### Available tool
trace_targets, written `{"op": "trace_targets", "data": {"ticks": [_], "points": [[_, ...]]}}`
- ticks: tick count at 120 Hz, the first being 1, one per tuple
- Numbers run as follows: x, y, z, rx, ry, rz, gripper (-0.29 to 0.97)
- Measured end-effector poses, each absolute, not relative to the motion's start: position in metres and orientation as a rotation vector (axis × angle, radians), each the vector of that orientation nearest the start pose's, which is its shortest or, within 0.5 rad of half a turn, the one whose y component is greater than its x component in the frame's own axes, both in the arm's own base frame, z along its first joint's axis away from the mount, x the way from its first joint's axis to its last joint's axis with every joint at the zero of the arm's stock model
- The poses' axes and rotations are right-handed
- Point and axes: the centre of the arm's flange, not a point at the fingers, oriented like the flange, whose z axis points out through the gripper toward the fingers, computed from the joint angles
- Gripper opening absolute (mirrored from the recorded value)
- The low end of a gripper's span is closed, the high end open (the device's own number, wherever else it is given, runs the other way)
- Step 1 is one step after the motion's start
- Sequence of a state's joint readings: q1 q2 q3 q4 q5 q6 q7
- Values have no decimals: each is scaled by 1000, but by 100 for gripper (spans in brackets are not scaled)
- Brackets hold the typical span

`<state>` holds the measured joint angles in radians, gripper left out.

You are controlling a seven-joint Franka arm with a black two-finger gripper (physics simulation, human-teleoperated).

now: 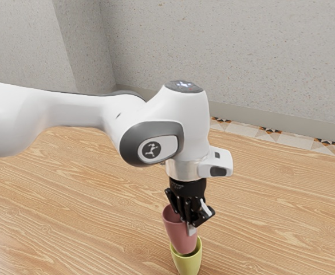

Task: Place the left cup onto the right cup

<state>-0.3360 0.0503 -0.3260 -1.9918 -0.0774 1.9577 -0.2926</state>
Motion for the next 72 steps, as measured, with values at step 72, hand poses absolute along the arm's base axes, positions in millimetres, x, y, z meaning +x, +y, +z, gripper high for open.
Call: {"op": "trace_targets", "data": {"ticks": [72], "points": [[443, -348, 414, -3139, 505, 208, 26]]}}
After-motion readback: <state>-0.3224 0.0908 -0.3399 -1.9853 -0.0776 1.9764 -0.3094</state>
